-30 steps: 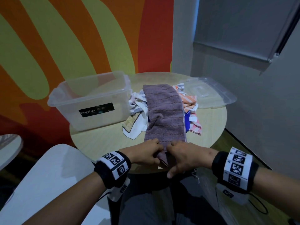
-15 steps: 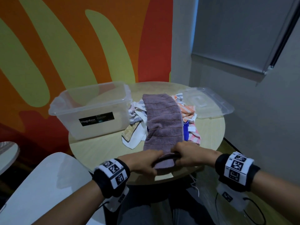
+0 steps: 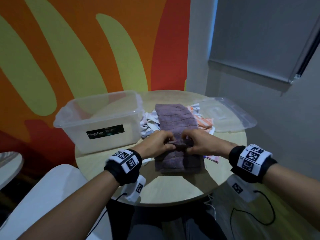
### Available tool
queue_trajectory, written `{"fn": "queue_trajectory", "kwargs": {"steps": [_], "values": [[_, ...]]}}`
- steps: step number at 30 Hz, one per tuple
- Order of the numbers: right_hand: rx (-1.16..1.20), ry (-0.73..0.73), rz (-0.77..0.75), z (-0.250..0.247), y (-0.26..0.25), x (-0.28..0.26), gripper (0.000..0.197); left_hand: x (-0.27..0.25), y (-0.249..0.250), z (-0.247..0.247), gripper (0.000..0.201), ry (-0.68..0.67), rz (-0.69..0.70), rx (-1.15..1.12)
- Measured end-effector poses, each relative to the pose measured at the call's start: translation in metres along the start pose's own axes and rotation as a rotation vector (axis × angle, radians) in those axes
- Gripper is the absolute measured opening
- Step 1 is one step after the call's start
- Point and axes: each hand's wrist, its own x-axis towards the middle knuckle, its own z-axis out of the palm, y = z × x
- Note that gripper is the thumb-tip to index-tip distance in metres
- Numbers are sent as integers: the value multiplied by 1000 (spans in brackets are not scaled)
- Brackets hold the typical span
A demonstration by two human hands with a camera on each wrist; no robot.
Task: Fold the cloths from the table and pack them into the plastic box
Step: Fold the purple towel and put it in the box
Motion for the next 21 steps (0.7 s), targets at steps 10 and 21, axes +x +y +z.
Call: {"fn": "queue_trajectory", "kwargs": {"steps": [10,21], "values": [[149,-255,-10,66,5,-64,12,-55,-7,59,17,-433,-51,-247],[349,-281,85,78,13,-74,37,-70,-5,57,40,-546,-130,-209]]}}
